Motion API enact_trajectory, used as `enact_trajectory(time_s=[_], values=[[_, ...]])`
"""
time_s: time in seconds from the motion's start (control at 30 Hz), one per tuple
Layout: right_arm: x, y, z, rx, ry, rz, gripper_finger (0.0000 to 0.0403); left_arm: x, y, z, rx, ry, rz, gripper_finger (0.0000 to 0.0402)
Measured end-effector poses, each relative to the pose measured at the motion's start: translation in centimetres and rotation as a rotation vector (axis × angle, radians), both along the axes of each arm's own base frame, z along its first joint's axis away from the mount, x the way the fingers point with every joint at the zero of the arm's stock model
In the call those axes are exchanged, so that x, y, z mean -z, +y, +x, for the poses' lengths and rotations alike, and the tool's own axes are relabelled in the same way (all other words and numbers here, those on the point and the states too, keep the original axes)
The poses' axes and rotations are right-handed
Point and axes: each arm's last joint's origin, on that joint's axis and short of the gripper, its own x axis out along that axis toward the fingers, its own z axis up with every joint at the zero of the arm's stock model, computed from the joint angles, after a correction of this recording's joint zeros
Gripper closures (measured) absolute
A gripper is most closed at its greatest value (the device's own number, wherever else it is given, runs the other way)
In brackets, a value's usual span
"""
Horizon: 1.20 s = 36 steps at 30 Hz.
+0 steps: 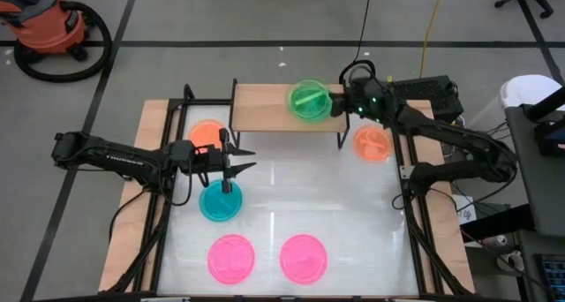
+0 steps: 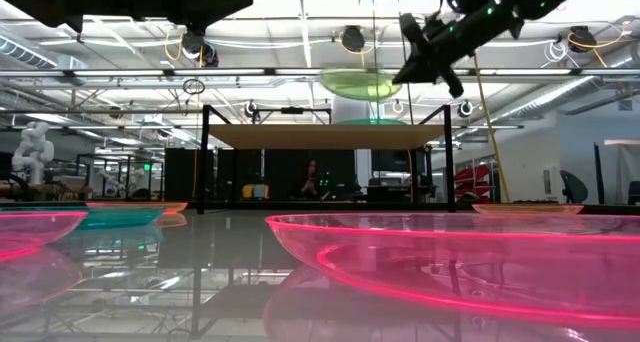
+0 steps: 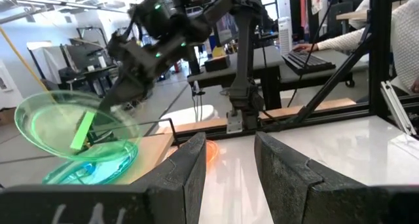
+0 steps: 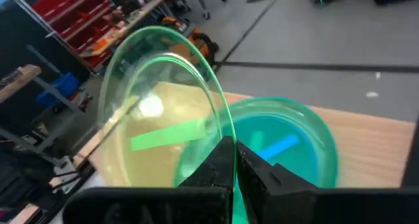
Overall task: Place and stack plates onto a shelf
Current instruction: Stack the green transparent plate on the blue transparent plate on the shelf, then stack the blue transparent plate on the green transparent plate on the shelf
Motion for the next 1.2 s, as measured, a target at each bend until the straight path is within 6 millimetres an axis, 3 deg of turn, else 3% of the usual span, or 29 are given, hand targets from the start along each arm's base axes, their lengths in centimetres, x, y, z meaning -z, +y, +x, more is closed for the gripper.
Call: enact_trajectory(time_s=[0.17,0.67,1.03,1.2], values=[[0.8,-1.7,-0.5,0.049,0.032,0.014,0.0403,0.0,0.0,0.0,-0.001,0.002,0.008,0.0266],[1.2,-1.9,-0.5,0.056,0.095,-0.02,0.0398,0.0,0.0,0.0,-0.001,0.001,0.004,0.0266],[1.2,-1.9,-0.5,0.039,0.125,-0.062,0.0287,0.0,0.0,0.0,-0.001,0.001,0.003,0.0266],[0.0,-1.3,-0.9,-0.042,0.062,-0.079,0.0245,-0.2,-0.1,-0.1,0.007,-0.019,0.004,0.0266]])
